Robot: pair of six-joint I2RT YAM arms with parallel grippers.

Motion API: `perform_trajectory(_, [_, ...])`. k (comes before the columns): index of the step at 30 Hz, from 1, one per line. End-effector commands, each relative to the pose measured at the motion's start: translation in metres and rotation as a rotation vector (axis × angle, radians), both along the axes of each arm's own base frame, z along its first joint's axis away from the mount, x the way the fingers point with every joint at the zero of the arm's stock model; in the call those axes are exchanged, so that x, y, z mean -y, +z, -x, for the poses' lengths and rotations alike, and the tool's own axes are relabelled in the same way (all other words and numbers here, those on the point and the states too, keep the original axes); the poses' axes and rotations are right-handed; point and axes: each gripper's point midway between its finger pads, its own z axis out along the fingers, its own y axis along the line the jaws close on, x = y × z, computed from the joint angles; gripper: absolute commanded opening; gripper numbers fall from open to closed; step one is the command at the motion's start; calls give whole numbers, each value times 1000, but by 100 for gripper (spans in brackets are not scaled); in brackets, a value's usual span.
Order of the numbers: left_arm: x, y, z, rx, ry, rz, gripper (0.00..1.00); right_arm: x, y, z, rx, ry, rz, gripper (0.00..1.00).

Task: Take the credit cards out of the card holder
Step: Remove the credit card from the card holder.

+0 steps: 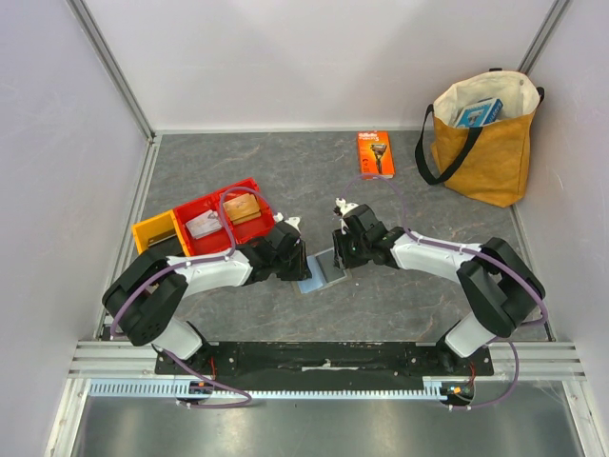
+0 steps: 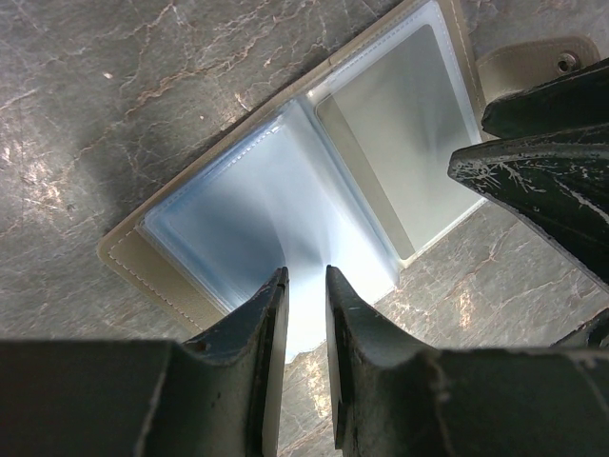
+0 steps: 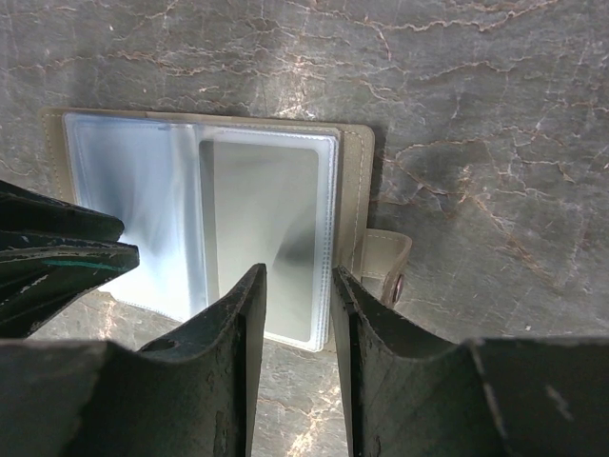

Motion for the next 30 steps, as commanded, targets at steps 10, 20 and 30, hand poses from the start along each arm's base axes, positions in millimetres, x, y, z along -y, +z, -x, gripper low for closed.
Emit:
perform_trajectory(10, [-6, -6, 5, -6, -30, -59, 29, -16, 13, -8, 32, 30, -51, 37])
perform_trajectory(20, [-5, -5, 4, -4, -32, -57, 29, -11, 22, -12, 66, 7, -46, 47])
perform_trajectory(30, [-4, -6, 5, -8, -36, -57, 29, -15, 19, -11, 55, 20, -57, 41])
